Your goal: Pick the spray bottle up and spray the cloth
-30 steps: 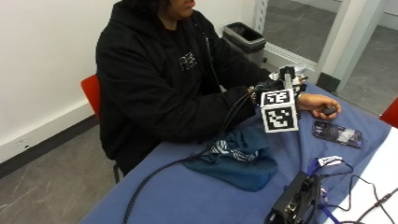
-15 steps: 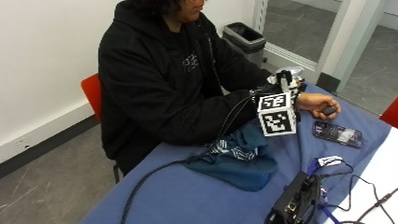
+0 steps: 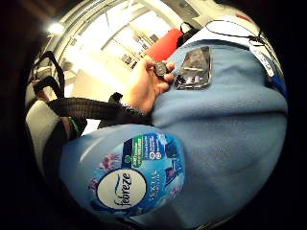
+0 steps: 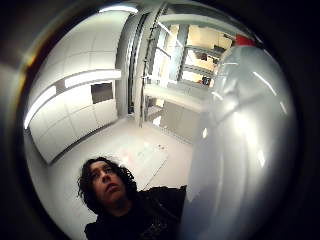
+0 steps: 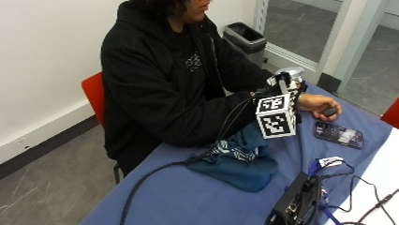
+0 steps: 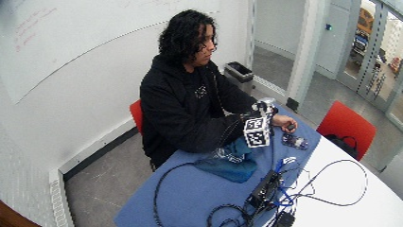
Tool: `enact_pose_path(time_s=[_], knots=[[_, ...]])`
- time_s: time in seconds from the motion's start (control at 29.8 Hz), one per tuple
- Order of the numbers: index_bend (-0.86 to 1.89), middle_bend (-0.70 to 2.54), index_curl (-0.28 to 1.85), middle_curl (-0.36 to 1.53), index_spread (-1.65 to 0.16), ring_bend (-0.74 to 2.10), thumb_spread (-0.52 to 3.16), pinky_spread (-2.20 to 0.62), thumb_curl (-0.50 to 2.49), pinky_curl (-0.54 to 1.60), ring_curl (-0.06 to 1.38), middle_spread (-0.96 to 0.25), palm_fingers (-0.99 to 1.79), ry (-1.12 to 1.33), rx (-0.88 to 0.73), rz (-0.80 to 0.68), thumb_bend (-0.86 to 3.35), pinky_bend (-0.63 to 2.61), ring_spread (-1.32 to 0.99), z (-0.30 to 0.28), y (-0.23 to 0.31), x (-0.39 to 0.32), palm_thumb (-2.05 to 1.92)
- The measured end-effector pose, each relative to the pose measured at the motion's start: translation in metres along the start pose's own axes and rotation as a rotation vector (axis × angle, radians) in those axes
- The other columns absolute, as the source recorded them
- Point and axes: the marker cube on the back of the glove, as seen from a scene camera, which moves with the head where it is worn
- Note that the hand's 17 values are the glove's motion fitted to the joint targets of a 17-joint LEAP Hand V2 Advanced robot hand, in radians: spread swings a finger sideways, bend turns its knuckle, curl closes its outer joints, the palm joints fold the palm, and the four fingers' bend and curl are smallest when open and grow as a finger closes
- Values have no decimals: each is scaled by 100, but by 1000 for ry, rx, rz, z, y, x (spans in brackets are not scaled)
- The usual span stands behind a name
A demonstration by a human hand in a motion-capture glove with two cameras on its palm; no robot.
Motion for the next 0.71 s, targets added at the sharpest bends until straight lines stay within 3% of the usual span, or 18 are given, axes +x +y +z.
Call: enact_pose_path(time_s=[0.44, 0.57, 0.71], knots=[[20, 61, 67, 62, -24, 75, 29, -27, 87, 46, 52, -21, 128, -51, -51, 125, -3, 46, -22, -2, 2, 3, 106], [16, 62, 66, 62, -25, 73, 35, -19, 86, 43, 51, -18, 110, -23, -82, 174, -3, 36, -18, -8, -18, 8, 104], [10, 60, 64, 61, -24, 66, 49, -8, 84, 43, 51, -13, 80, 38, -165, 219, -2, 27, -13, -13, 16, 1, 104]])
